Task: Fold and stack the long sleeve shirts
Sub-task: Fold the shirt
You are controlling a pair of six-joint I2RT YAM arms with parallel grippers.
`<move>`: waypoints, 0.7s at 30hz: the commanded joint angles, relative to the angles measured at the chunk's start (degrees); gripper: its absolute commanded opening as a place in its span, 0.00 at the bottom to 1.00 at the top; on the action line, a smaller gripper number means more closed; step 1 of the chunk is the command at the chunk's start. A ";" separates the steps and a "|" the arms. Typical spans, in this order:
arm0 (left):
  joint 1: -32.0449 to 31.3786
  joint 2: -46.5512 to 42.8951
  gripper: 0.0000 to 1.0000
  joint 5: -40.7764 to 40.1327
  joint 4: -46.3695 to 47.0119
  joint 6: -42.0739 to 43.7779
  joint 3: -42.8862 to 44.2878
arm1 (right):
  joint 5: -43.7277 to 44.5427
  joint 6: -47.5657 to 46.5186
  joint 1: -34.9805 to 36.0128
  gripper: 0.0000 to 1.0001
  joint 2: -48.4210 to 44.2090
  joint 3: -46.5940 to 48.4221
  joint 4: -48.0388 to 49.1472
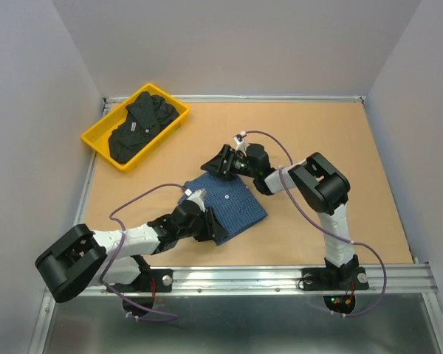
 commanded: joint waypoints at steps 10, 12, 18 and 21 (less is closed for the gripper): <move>-0.23 -2.66 0.47 0.58 -4.36 0.64 -2.74 | 4.21 -0.69 -1.03 0.84 7.74 8.62 -4.55; -0.23 -3.01 0.47 0.40 -4.62 0.55 -2.83 | 4.47 -0.51 -1.21 0.84 8.61 8.09 -4.55; -0.23 -4.51 0.47 0.14 -5.24 0.81 -2.48 | 3.60 -0.95 -3.14 0.84 7.40 9.32 -5.42; -0.23 -6.00 0.48 -0.82 -6.55 0.64 -1.96 | 3.16 -3.23 -4.20 0.84 2.83 10.55 -8.49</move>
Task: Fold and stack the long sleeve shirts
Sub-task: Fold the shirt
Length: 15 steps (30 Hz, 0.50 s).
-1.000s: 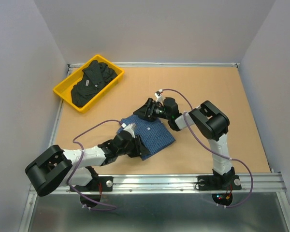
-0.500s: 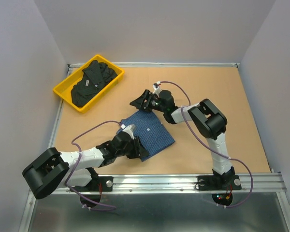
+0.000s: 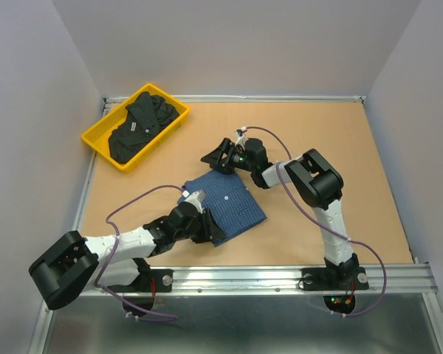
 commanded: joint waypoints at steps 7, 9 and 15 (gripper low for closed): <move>1.34 -6.20 0.53 -3.20 -8.10 -0.31 4.51 | -0.47 -6.85 -4.54 0.84 -17.88 -6.18 -7.36; 2.31 -7.77 0.54 -3.55 -9.07 -0.14 7.15 | -1.09 -7.21 -5.33 0.84 -21.39 -9.27 -7.44; 10.21 -8.93 0.56 -5.58 -14.17 2.85 14.79 | -5.22 -8.52 -7.00 0.82 -35.53 -22.90 -7.53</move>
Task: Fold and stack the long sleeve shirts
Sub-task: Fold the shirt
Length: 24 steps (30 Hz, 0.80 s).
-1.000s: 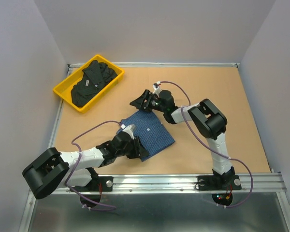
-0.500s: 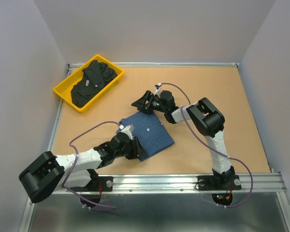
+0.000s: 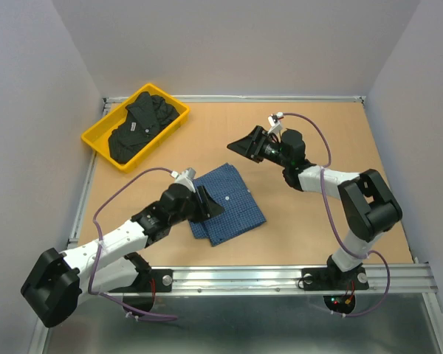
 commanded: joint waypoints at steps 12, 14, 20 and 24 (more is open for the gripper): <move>19.39 19.78 0.42 -0.21 7.53 6.68 14.72 | -12.88 -7.52 -0.40 0.75 -18.66 -23.89 -3.33; 20.18 22.88 0.40 0.14 9.91 6.42 15.25 | -13.76 -8.32 -0.40 0.75 -18.66 -26.08 -3.60; 22.90 29.92 0.34 -1.26 13.25 4.75 13.85 | -15.52 -11.65 -0.40 0.74 -15.16 -31.18 -3.42; 24.75 30.36 0.33 -2.84 15.36 3.78 9.46 | -14.20 -12.10 -0.40 0.73 -11.72 -34.08 -1.94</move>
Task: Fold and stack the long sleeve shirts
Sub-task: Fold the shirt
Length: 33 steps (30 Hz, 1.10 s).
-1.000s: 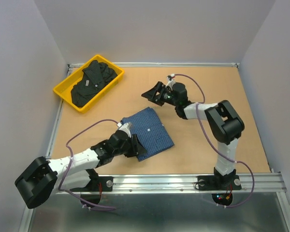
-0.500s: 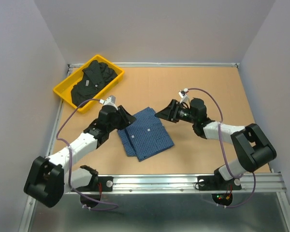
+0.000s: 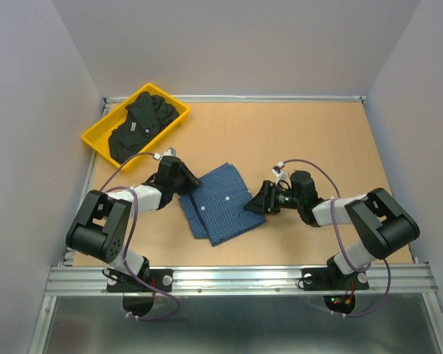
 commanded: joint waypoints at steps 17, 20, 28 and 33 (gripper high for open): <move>2.04 -13.38 0.49 -6.36 -10.93 3.65 3.82 | 19.95 -15.46 -0.11 0.72 -17.85 5.20 -29.29; -0.69 -17.95 0.52 -10.75 -15.24 2.77 3.30 | 23.56 -16.43 -0.03 0.69 -18.56 6.70 -34.48; -8.16 -16.14 0.46 -13.75 -18.06 0.14 0.57 | 21.28 -16.52 0.06 0.47 -15.92 6.18 -35.90; -9.48 -10.15 0.45 -13.66 -17.01 0.66 1.53 | 20.23 -16.00 1.20 0.43 -14.43 5.48 -35.46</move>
